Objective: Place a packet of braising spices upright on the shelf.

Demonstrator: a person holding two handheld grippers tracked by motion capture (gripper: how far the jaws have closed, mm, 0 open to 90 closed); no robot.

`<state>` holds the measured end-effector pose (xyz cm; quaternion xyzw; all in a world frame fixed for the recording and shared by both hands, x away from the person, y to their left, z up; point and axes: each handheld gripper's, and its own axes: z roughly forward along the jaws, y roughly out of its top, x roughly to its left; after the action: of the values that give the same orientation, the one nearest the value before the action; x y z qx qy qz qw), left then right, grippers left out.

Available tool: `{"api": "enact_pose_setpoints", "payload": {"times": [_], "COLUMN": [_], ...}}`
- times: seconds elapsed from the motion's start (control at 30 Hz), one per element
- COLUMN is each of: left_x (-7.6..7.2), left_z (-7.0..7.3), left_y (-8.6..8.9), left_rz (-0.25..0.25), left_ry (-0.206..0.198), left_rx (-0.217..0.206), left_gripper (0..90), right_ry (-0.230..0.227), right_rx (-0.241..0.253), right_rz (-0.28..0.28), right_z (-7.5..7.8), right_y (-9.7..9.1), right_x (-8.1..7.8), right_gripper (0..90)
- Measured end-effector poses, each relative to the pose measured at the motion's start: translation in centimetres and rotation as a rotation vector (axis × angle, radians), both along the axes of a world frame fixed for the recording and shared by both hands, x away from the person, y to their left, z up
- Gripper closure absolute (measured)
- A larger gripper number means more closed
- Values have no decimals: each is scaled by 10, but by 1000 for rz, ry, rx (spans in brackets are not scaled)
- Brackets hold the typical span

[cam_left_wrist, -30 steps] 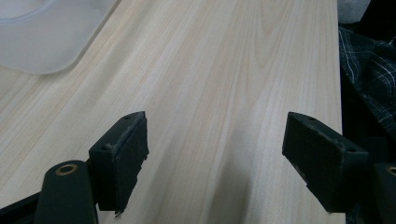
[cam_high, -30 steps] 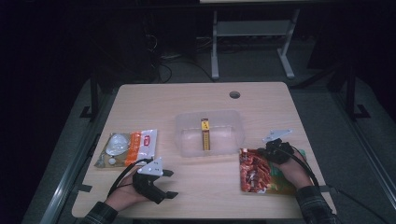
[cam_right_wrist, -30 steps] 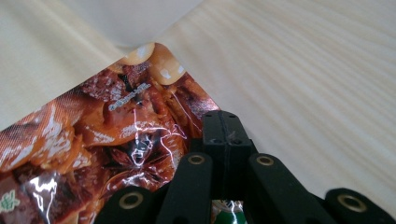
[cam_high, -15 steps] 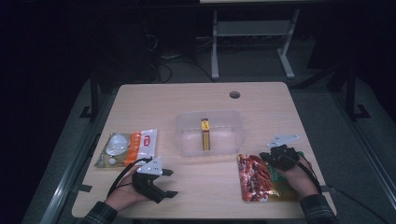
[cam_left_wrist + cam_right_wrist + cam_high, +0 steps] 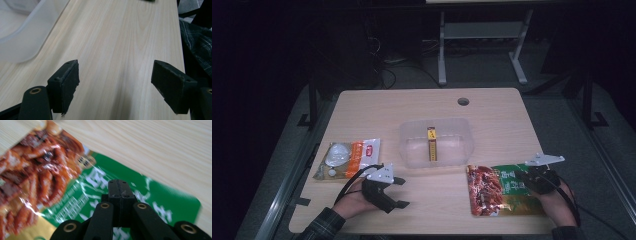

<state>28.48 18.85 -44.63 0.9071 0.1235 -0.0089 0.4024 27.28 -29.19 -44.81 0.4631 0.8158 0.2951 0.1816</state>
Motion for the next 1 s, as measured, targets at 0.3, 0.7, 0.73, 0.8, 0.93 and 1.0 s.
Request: {"api": "enact_pose_setpoints", "payload": {"times": [0.3, 0.7, 0.73, 0.8, 0.93, 1.0], "left_x": [7, 10, 10, 11, 11, 11], "left_z": [-1, -1, -1, -1, -1, -1], "left_y": [-17, -24, -25, -26, -26, -26], "left_rz": [-49, -82, -81, -84, -87, -86], "left_ry": [9, 7, 9, 8, 7, 7], "left_rx": [-7, -5, -5, -4, -3, -3], "left_gripper": [218, 218, 218, 218, 218, 218], "right_ry": [19, 50, 51, 51, 52, 53], "right_rx": [-24, -34, -34, -35, -32, -31], "right_rz": [-110, -150, -150, -149, -147, -141], "right_z": [-7, -11, -11, -11, -13, -13], "right_y": [-31, -42, -42, -43, -43, -41], "right_x": [-16, -27, -27, -28, -27, -26], "right_gripper": [900, 900, 900, 900, 900, 900]}}
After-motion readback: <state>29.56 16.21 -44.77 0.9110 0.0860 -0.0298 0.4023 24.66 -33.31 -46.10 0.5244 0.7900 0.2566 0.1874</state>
